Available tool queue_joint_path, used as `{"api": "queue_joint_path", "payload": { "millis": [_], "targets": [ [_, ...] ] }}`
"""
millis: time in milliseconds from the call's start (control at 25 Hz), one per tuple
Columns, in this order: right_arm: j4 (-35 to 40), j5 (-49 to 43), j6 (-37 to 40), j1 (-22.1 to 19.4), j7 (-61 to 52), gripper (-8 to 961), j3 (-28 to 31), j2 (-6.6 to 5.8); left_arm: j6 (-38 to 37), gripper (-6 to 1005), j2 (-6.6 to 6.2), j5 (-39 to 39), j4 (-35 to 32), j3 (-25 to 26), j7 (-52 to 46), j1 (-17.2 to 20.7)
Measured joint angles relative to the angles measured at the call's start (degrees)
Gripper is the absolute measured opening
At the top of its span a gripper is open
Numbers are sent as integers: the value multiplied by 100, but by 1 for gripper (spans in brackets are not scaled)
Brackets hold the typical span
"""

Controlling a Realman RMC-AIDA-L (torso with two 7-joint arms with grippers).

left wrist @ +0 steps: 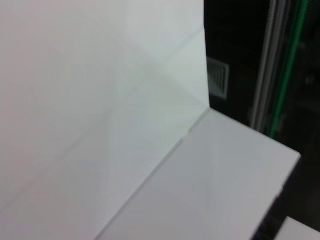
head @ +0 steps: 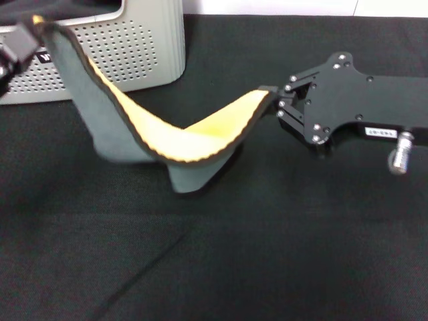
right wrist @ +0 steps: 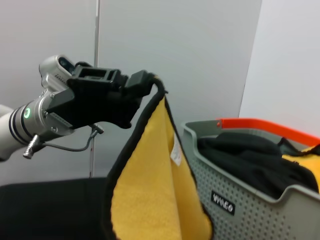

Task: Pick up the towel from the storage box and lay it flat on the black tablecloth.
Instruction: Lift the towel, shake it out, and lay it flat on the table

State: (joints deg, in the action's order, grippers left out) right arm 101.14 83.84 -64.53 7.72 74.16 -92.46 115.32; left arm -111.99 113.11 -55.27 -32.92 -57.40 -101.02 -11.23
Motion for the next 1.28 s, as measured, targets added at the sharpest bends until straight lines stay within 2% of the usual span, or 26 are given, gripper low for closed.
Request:
{"api": "queue_joint_path", "payload": {
  "millis": [280, 520, 840, 1000, 1280],
  "targets": [
    [910, -156, -591, -383, -429, 17, 374, 2, -343, 13, -53, -88, -194, 83, -73, 350],
    [1440, -64, -1085, -692, -701, 21, 704, -1, -446, 13, -55, -269, -673, 65, -199, 755],
    [1536, 892, -2123, -846, -706, 26, 1324, -1, -462, 14, -65, -443, -1418, -255, -284, 1224],
    [1540, 970, -2313, -930, -709, 29, 1367, -1, -466, 14, -78, -519, -1477, -400, -286, 1336],
    [1546, 1552, -2986, -1154, -712, 33, 1834, 3, -472, 13, -137, -727, -1483, -615, -286, 1445]
  ]
}}
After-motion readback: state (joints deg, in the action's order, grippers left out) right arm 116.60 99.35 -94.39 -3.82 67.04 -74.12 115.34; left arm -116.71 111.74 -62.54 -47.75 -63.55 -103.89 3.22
